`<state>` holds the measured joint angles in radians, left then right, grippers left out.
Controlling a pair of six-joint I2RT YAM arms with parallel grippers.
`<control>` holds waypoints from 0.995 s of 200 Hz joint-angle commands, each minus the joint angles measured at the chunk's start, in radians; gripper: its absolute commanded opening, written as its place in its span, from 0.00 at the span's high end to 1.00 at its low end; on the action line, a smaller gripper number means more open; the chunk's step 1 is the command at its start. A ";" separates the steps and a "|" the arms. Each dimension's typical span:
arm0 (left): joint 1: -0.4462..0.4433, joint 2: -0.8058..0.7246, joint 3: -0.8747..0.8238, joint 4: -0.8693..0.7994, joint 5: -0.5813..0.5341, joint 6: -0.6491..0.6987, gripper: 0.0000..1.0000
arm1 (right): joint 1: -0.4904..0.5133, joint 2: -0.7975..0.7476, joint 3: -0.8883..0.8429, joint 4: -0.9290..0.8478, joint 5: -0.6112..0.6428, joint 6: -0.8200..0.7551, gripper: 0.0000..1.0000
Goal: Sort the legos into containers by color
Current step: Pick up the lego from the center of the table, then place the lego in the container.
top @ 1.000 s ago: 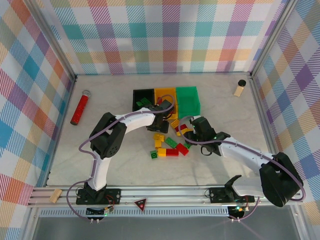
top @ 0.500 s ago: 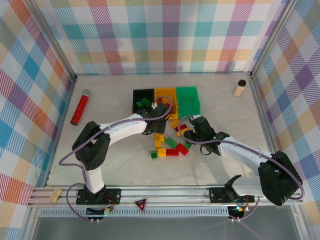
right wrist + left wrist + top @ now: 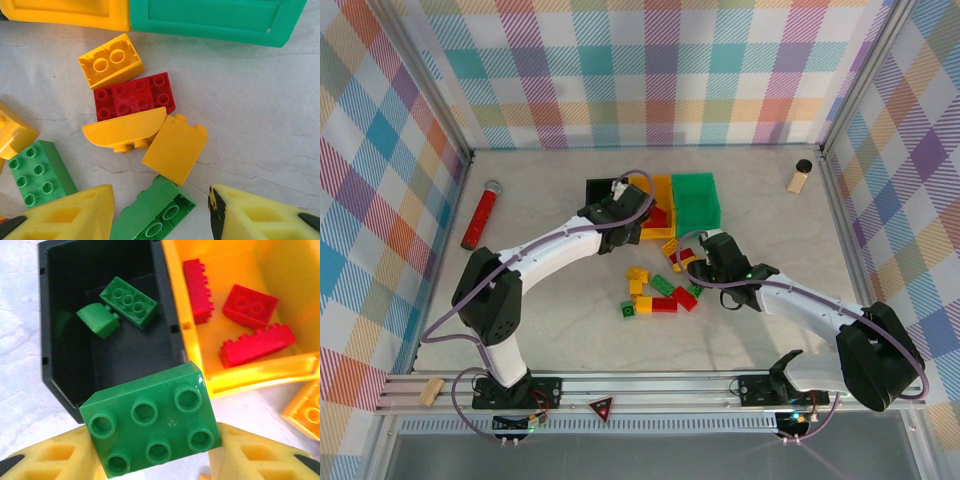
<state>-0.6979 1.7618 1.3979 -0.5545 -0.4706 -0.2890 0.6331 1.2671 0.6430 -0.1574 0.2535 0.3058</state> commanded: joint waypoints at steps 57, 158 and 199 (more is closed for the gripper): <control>0.202 0.112 0.151 -0.019 0.282 -0.015 0.46 | -0.006 -0.006 -0.013 0.024 -0.012 0.018 0.47; 0.233 -0.053 -0.018 0.092 0.377 -0.029 0.30 | -0.006 0.046 -0.002 0.044 -0.049 0.035 0.47; 0.233 -0.167 -0.197 0.179 0.352 -0.007 0.30 | -0.006 0.055 0.001 0.041 -0.035 0.035 0.47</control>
<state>-0.4622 1.6569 1.2804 -0.4511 -0.1204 -0.3016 0.6331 1.3178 0.6384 -0.1425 0.2234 0.3283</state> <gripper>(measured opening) 0.694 0.529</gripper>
